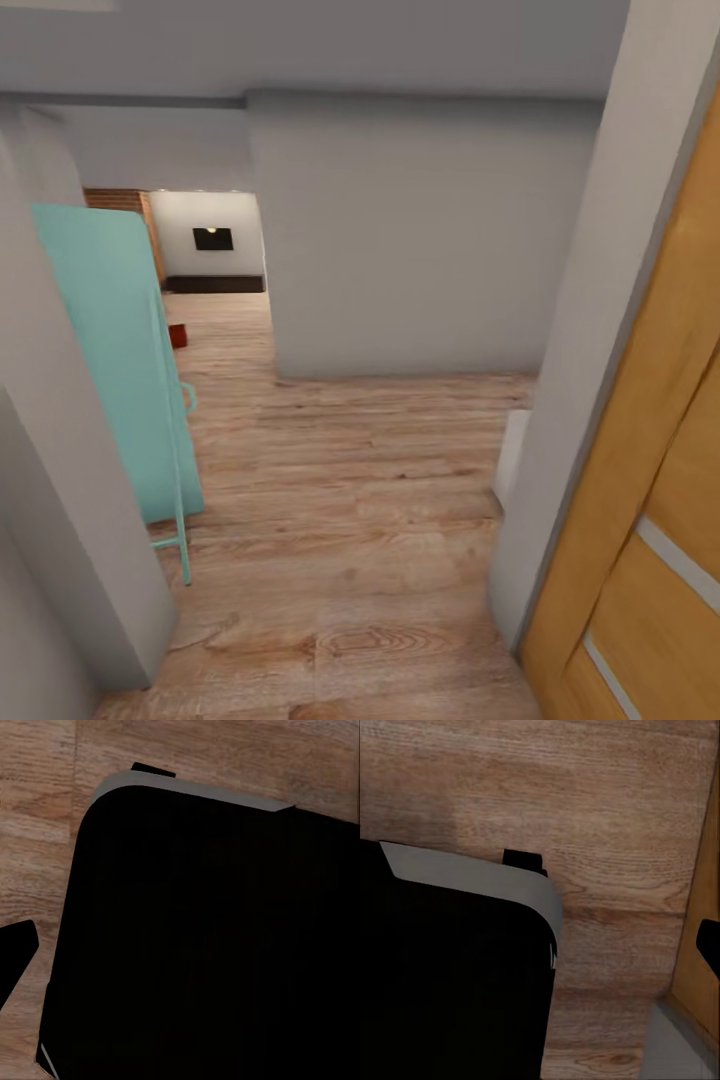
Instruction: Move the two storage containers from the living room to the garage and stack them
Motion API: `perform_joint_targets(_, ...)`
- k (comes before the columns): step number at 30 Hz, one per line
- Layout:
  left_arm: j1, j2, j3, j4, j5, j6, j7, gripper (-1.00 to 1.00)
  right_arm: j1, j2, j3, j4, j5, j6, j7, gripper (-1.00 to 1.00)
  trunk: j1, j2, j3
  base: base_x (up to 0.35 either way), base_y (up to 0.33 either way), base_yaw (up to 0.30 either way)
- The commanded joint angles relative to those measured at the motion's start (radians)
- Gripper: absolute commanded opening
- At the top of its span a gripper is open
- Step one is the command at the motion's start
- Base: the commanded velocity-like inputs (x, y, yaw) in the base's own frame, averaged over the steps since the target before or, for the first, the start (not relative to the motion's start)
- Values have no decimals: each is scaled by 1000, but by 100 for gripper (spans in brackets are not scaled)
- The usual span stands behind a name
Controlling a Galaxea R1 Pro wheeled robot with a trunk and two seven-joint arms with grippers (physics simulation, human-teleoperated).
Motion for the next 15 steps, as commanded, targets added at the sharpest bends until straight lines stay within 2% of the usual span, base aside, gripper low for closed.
perform_joint_targets(1,0,0,0,-1,4,-1,1,100,-1,0,9,2,-8,-5,0,100,1,0,-1,319,0,246)
perform_joint_targets(6,0,0,-1,-1,4,-1,1,100,-1,-3,8,2,-7,-5,0,100,1,0,-1,320,0,109)
perform_joint_targets(15,0,0,-1,-1,4,-1,1,100,-1,-3,8,2,-8,-5,0,100,1,0,-1,320,0,8)
